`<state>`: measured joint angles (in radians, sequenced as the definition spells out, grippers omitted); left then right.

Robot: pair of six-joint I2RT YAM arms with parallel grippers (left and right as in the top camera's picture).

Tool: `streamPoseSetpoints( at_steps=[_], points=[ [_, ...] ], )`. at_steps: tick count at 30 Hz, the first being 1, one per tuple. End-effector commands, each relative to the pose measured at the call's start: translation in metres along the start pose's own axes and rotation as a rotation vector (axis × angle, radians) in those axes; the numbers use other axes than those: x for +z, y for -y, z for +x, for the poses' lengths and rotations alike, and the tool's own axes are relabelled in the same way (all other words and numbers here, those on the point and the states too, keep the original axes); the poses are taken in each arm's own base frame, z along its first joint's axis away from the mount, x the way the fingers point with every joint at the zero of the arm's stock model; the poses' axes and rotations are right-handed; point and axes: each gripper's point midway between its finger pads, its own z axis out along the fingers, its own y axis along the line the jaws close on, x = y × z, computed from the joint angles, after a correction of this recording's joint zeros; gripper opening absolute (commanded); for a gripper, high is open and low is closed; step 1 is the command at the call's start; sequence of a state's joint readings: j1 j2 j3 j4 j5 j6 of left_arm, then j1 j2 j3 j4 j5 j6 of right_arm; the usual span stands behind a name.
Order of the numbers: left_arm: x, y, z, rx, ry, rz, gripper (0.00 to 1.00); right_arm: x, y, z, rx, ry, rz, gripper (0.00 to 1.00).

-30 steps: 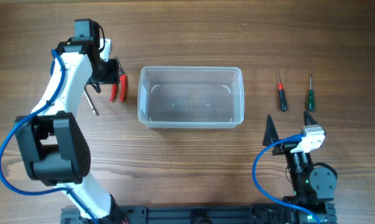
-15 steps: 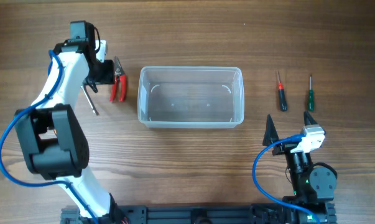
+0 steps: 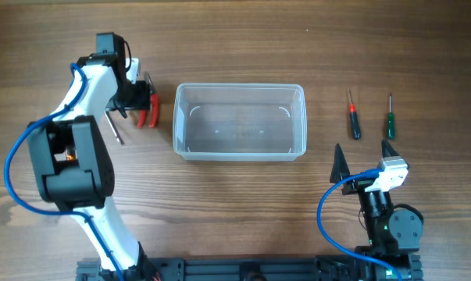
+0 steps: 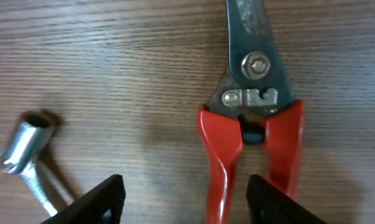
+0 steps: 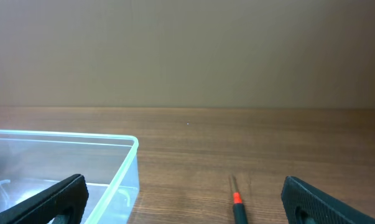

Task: Pack container
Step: 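Lower the left gripper and close it on the shears' red handles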

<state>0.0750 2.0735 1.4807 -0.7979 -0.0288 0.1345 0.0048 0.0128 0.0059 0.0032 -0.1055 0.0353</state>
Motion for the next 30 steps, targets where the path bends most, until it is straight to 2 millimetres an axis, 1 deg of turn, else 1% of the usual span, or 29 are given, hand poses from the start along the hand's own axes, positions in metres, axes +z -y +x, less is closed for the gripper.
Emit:
streamPoseSetpoints(
  at_steps=[1,3,6,9,14,17,19,21,30],
  points=[
    [0.01,0.002,-0.003,0.017,-0.007,0.016,0.66,-0.001,-0.002,-0.003,-0.01,0.013,-0.011,1.0],
    [0.013,0.002,-0.003,0.017,-0.009,0.018,0.66,-0.001,-0.002,-0.003,-0.01,0.013,-0.011,1.0],
    [0.015,0.004,-0.005,0.02,-0.001,0.028,0.61,-0.001,-0.002,-0.003,-0.01,0.013,-0.01,1.0],
    [0.015,0.008,-0.007,0.037,0.01,0.062,0.59,-0.001,-0.002,-0.003,-0.01,0.013,-0.011,1.0],
    [0.014,0.01,-0.009,0.033,0.02,0.088,0.57,-0.001,-0.002,-0.003,-0.01,0.013,-0.011,1.0],
    [0.014,0.013,-0.009,0.031,0.02,0.107,0.51,-0.001,-0.002,-0.003,-0.009,0.013,-0.011,1.0],
    [0.014,0.013,-0.008,0.031,0.018,0.107,0.49,-0.001,-0.002,-0.003,-0.009,0.013,-0.011,1.0],
    [0.014,0.013,-0.008,0.031,0.016,0.107,0.44,-0.001,-0.002,-0.003,-0.01,0.013,-0.011,1.0],
    [0.014,0.013,-0.004,0.031,0.002,0.109,0.44,-0.001,-0.002,-0.003,-0.01,0.013,-0.011,1.0]
  ],
)
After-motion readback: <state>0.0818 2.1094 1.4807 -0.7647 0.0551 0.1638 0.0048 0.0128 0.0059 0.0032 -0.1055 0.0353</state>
